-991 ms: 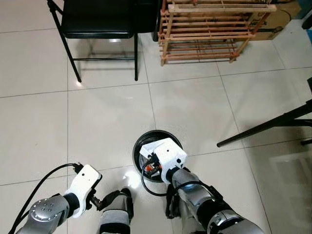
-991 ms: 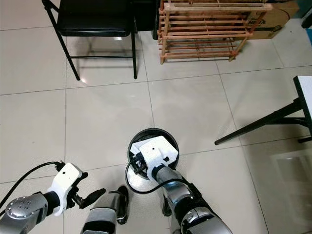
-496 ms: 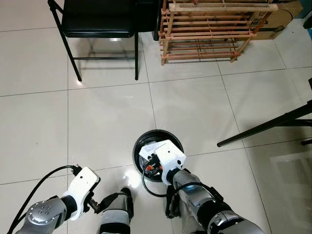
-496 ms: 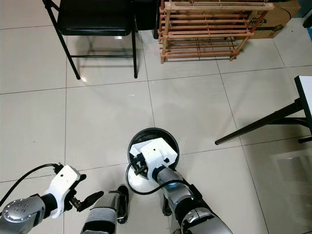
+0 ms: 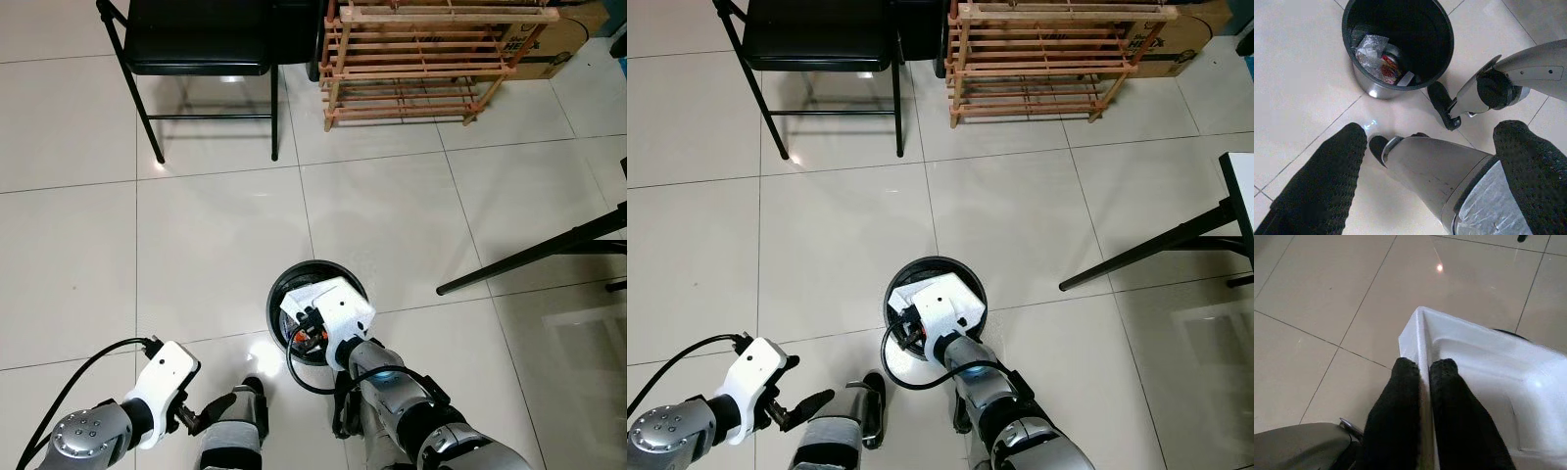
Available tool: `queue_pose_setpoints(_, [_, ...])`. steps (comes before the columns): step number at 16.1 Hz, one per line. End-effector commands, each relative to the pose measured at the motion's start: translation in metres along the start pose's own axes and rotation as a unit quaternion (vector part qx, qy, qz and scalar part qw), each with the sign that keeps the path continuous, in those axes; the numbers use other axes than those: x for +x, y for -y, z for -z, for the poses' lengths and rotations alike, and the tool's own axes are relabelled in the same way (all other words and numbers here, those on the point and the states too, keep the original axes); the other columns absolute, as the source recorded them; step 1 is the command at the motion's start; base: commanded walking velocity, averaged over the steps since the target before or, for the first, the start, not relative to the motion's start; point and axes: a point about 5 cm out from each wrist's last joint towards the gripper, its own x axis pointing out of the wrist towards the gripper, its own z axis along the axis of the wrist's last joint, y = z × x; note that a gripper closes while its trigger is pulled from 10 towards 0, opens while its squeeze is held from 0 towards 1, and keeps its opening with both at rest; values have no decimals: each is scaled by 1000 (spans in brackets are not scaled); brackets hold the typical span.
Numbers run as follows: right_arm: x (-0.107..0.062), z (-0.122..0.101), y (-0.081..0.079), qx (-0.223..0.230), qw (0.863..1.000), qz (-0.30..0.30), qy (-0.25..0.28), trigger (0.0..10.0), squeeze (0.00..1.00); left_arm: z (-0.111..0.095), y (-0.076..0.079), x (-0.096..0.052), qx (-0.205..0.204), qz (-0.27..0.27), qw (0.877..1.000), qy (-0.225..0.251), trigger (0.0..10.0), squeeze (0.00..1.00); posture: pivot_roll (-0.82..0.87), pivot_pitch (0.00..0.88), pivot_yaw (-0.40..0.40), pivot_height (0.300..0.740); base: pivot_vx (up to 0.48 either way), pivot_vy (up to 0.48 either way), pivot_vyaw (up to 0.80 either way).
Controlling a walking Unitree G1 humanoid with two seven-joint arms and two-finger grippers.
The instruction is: Picking trash to rubbish bin
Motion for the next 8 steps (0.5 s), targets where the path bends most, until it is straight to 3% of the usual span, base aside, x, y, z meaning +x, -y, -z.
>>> queue_pose_setpoints(1, [9,2,-42,41,998,-45,1,10000,1000,9,5,-3,-10,9,1000,-11,10000,0,494,439,-55,740,0,0,0])
queue_pose_setpoints(8, [6,8,-40,47,998,-42,-5,10000,1000,10,6,-3,-8,11,1000,-14,10000,0,490,434,-50,740,0,0,0])
